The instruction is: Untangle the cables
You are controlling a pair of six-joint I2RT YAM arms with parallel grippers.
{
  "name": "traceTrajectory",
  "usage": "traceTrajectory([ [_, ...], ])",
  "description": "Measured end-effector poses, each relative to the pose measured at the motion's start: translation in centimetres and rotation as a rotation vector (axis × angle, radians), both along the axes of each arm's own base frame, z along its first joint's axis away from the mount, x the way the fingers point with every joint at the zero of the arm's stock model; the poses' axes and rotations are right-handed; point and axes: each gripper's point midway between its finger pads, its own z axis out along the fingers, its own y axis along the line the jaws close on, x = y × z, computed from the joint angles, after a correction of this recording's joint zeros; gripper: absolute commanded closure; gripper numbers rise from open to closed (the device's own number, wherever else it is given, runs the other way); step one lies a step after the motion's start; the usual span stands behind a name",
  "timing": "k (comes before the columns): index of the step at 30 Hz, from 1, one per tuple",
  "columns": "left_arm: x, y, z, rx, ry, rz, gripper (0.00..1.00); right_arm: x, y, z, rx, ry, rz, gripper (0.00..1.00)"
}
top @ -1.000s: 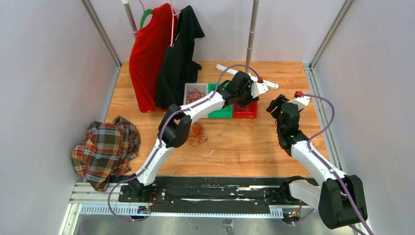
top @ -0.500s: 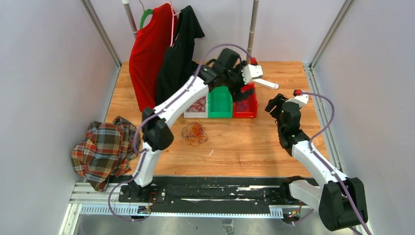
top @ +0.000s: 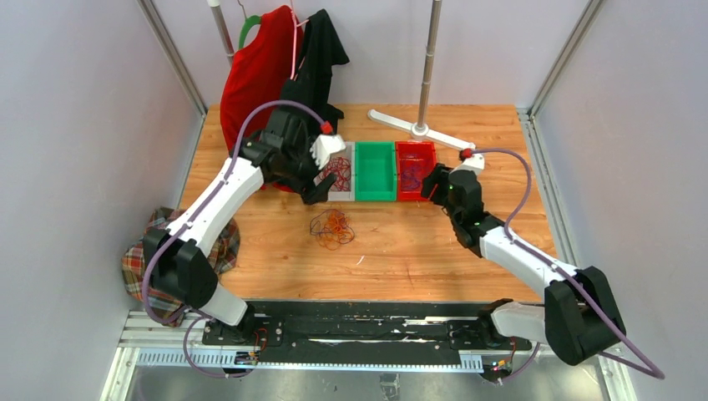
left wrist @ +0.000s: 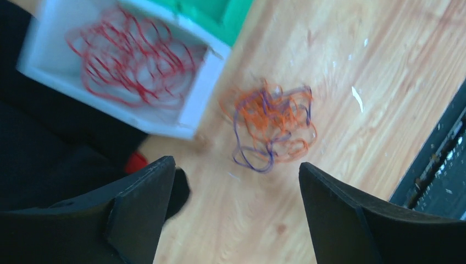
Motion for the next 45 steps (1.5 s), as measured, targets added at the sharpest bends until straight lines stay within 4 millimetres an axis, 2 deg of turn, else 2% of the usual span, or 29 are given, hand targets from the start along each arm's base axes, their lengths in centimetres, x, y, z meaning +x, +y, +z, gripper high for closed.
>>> traceTrajectory([
  [4,-2.4,2.3,-5.2,0.034,0.082,0.01,0.21,-1.0,3.0,-1.1,-0.014,0.026,0.08,0.41],
  [7,-3.2,2.9,-8.7,0.064,0.125,-0.002,0.33,-1.6,4.4,-1.2,-0.02,0.027,0.114,0.42],
  [10,-2.5,2.9,-10.8,0.08,0.143,0.005,0.36,-2.0,5.3,-1.1,-0.026,0.023,0.133,0.43],
  [15,0.0,2.9,-13.5,0.08,0.149,0.046,0.36,-2.4,6.0,-0.9,-0.028,0.016,0.146,0.44],
  [23,1.5,2.6,-15.4,0.057,0.172,0.129,0.39,-2.4,5.9,-0.9,-0.038,0.016,0.133,0.47],
  [32,0.3,3.2,-17.4,0.063,0.228,0.205,0.48,-2.1,5.8,-0.7,-0.043,0.012,0.117,0.48],
  [35,0.0,3.4,-17.8,0.067,0.24,0.22,0.56,-2.1,5.8,-0.7,-0.043,0.013,0.116,0.49],
  [37,0.2,3.2,-17.7,0.054,0.239,0.23,0.64,-2.1,5.8,-0.8,-0.043,0.014,0.117,0.5],
  [41,0.0,2.6,-17.4,0.017,0.263,0.232,0.94,-2.1,5.9,-0.9,-0.044,0.018,0.119,0.5],
  [43,-0.1,2.1,-17.0,-0.006,0.278,0.226,0.99,-2.1,6.0,-1.1,-0.046,0.022,0.122,0.5],
  [45,-0.2,1.7,-16.4,-0.029,0.283,0.217,0.99,-2.1,6.1,-1.3,-0.048,0.027,0.128,0.48],
])
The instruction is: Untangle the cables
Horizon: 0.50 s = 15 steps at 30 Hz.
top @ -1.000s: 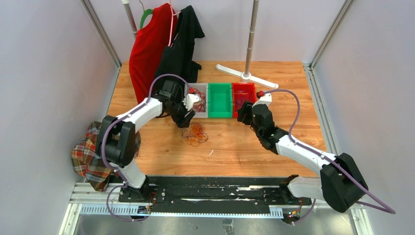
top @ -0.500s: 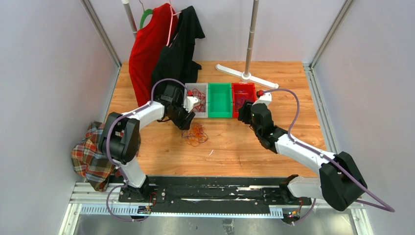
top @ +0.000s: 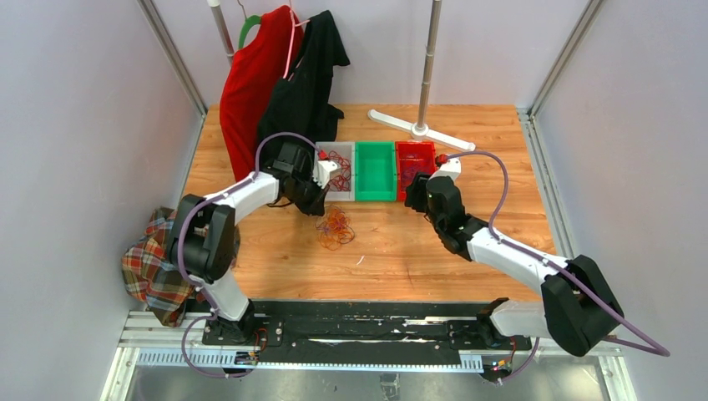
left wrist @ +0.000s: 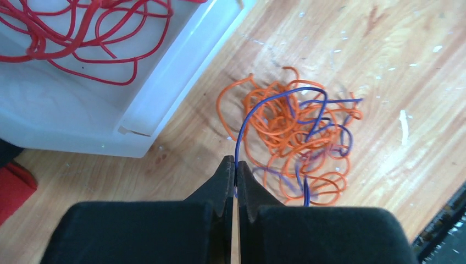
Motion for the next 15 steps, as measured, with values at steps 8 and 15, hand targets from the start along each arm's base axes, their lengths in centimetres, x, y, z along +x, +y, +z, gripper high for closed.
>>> traceTrajectory([
  [8,-0.7,-1.5,8.0,-0.088,-0.075,-0.071,0.99,0.1,3.2,2.0,0.053,-0.069,0.125,0.34],
  [15,-2.7,-5.4,17.7,-0.139,-0.242,-0.258,0.99,-2.1,9.5,6.6,0.135,-0.236,0.405,0.29],
])
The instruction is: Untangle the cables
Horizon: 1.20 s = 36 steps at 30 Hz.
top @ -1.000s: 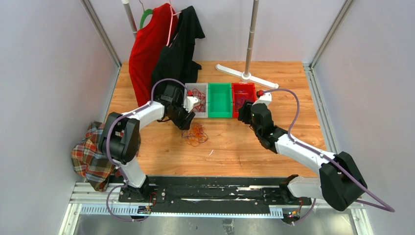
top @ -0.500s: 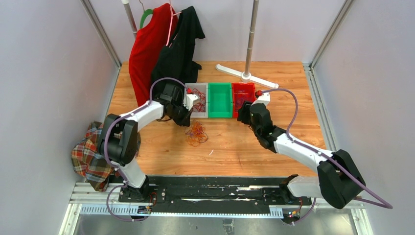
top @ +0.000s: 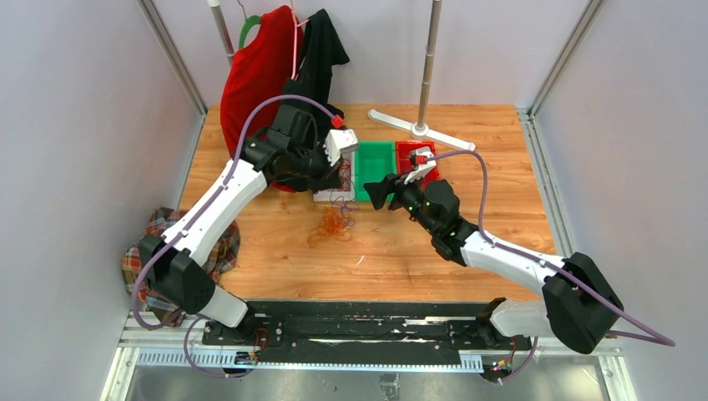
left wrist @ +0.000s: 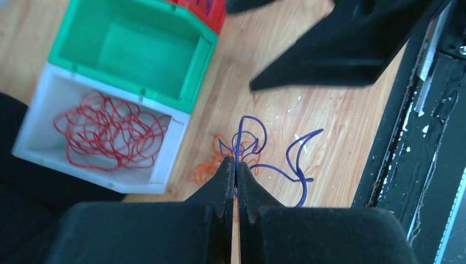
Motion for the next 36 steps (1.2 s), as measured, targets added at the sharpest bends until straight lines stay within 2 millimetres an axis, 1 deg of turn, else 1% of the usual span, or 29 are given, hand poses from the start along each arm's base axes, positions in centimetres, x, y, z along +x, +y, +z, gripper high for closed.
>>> traceTrajectory([
  [2,-0.7,-1.0,2.3,-0.013,-0.05,-0.049,0.99,-0.8,1.5,1.5,0.04,-0.048,0.075,0.28],
  [3,-1.0,-1.2,3.0,-0.014,-0.068,-0.066,0.99,-1.2,2.1,2.3,0.06,-0.072,0.109,0.28],
  [5,-1.7,-1.8,4.7,-0.007,-0.117,-0.111,0.99,-1.8,2.8,3.5,0.088,-0.105,0.154,0.28],
  [9,-3.2,-2.6,7.2,0.019,-0.236,-0.204,1.0,-3.0,3.9,5.8,0.151,-0.168,0.241,0.28],
  [13,-4.8,-3.2,9.4,0.049,-0.374,-0.304,1.0,-4.0,4.6,7.1,0.195,-0.195,0.307,0.28],
  [17,-4.8,-3.6,12.2,0.059,-0.496,-0.34,1.0,-4.6,5.1,7.6,0.216,-0.205,0.341,0.29],
  [21,-4.8,-4.5,15.5,0.046,-0.61,-0.361,1.0,-5.0,5.5,7.6,0.225,-0.206,0.362,0.32],
  [25,-5.3,-5.3,17.7,0.023,-0.676,-0.385,1.0,-5.0,5.9,7.0,0.22,-0.189,0.373,0.36],
  [28,-5.3,-5.6,19.4,0.002,-0.714,-0.383,1.0,-4.9,6.0,6.6,0.216,-0.179,0.369,0.41],
  [32,-5.7,-6.1,23.1,-0.048,-0.793,-0.373,1.0,-4.4,6.3,5.5,0.211,-0.148,0.357,0.5],
  [34,-6.3,-6.4,25.1,-0.081,-0.838,-0.371,1.0,-4.1,6.4,4.5,0.206,-0.123,0.35,0.53],
  [36,-7.1,-6.6,27.4,-0.12,-0.888,-0.37,1.0,-3.8,6.7,3.2,0.2,-0.091,0.342,0.55],
])
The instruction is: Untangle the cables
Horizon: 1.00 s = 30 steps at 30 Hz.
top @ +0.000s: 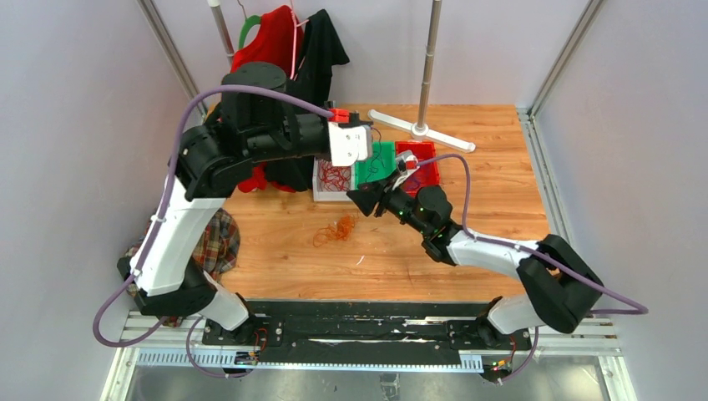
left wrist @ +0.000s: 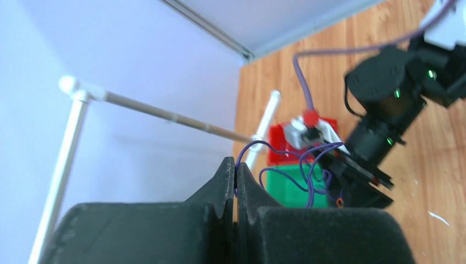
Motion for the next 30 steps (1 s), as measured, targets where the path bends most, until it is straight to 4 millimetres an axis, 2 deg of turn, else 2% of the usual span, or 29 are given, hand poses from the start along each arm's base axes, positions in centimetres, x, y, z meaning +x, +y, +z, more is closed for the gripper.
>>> traceTrajectory([
  [5,-1.5,0.2,4.8,-0.097,-0.089,-0.018,1.0,0.4,-0.3,-5.9,-0.05,0.12,-0.037,0.58],
  [8,-1.8,0.5,6.6,-0.127,-0.141,-0.008,1.0,0.2,-0.7,-9.7,-0.097,0.202,-0.068,0.59],
  [10,-2.0,0.4,7.3,-0.137,-0.169,-0.006,1.0,0.1,-0.7,-11.3,-0.118,0.236,-0.084,0.65],
  [11,-2.2,0.2,7.6,-0.14,-0.177,-0.009,1.0,0.0,-0.6,-12.0,-0.127,0.249,-0.088,0.71],
  [13,-2.4,-0.1,7.7,-0.142,-0.189,-0.011,1.0,-0.1,-0.6,-12.9,-0.136,0.265,-0.1,0.87],
  [15,-2.3,-0.4,8.1,-0.149,-0.205,-0.006,1.0,-0.1,-0.6,-13.8,-0.14,0.285,-0.114,0.99],
  [19,-1.9,-0.6,9.5,-0.191,-0.249,0.018,1.0,0.1,-1.1,-15.3,-0.148,0.323,-0.161,0.99],
  [22,-1.4,-0.5,11.7,-0.257,-0.311,0.051,1.0,-0.1,-1.1,-16.3,-0.163,0.34,-0.183,0.99],
  [27,-0.6,-0.2,16.3,-0.401,-0.451,0.106,1.0,-0.7,-1.2,-18.7,-0.214,0.381,-0.205,0.99],
  [30,-0.6,0.6,19.7,-0.511,-0.549,0.147,0.99,-0.9,-1.5,-19.8,-0.254,0.401,-0.228,0.99],
])
